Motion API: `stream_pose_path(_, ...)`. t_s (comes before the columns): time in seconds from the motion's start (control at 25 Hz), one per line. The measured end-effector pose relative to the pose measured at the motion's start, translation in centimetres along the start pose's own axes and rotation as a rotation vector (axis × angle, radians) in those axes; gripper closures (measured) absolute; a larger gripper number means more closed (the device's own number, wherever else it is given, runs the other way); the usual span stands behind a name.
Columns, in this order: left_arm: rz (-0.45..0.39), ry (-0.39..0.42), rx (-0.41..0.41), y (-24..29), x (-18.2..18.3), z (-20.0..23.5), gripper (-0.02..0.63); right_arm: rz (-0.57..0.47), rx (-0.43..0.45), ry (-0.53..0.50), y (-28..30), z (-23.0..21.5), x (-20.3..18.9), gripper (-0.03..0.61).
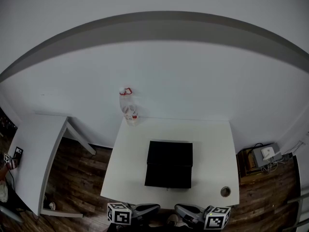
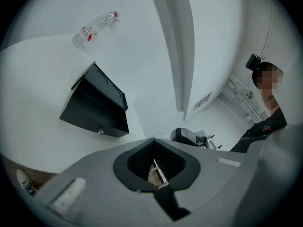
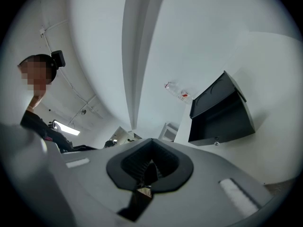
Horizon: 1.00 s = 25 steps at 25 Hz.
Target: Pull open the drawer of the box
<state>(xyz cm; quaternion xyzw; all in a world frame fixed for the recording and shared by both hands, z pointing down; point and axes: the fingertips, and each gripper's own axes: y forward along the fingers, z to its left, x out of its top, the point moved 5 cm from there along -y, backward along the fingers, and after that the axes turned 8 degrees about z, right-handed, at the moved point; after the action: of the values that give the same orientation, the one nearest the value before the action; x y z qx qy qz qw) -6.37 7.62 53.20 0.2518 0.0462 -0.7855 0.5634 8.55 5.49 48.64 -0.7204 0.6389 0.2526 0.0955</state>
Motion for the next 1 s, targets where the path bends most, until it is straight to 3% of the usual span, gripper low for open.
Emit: stream_pose_path(1.0,-0.038,-0.010,0.027,-1.0,-0.8,-0.3,0.609,0.011,0.010,-0.022,0.1,0.5,-0.4,0.574)
